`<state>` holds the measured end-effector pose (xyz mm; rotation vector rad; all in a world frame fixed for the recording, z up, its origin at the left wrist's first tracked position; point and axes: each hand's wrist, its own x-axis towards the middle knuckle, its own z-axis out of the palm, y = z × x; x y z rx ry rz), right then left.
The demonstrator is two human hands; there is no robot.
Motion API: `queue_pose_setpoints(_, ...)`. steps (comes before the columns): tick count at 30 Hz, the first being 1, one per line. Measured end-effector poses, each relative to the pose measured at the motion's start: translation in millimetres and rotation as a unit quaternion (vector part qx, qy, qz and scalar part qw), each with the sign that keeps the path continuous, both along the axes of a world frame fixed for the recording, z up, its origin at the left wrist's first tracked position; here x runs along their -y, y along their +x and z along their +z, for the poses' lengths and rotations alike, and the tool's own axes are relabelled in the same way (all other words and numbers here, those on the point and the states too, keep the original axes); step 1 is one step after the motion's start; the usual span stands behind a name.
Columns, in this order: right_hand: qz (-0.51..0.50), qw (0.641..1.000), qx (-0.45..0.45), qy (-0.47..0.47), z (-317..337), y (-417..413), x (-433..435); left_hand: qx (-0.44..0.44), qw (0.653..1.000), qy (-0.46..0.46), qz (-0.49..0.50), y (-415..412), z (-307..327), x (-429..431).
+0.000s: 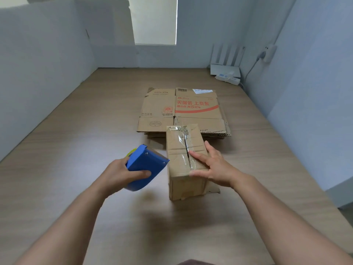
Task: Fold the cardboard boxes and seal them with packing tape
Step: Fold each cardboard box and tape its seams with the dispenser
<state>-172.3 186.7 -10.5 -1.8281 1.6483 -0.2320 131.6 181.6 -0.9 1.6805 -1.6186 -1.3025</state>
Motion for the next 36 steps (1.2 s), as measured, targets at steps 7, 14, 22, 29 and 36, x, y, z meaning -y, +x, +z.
queue_pose_setpoints(7, -0.009, 0.978, 0.156, -0.137, 53.2, 15.9, -4.1, -0.034, 0.989, -0.061, -0.127, -18.9, 41.5, -3.8)
queue_pose_setpoints(14, 0.001, 0.947, 0.264, -0.181, 71.4, 39.4, -12.9, -0.007, 0.985, -0.046, -0.166, -27.3, 45.3, -5.3)
queue_pose_setpoints(22, -0.014, 0.943, 0.241, -0.231, 67.8, 44.3, -17.3, 0.006, 0.99, -0.035, -0.14, -34.7, 49.8, -6.5)
queue_pose_setpoints(29, -0.073, 0.923, 0.246, -0.288, 70.2, 45.8, -12.6, -0.037, 0.989, -0.01, -0.145, -42.7, 58.6, -4.1)
queue_pose_setpoints(36, -0.106, 0.919, 0.329, -0.191, 63.7, 39.1, -17.9, 0.029, 0.986, -0.012, -0.165, -36.0, 76.5, 0.7)
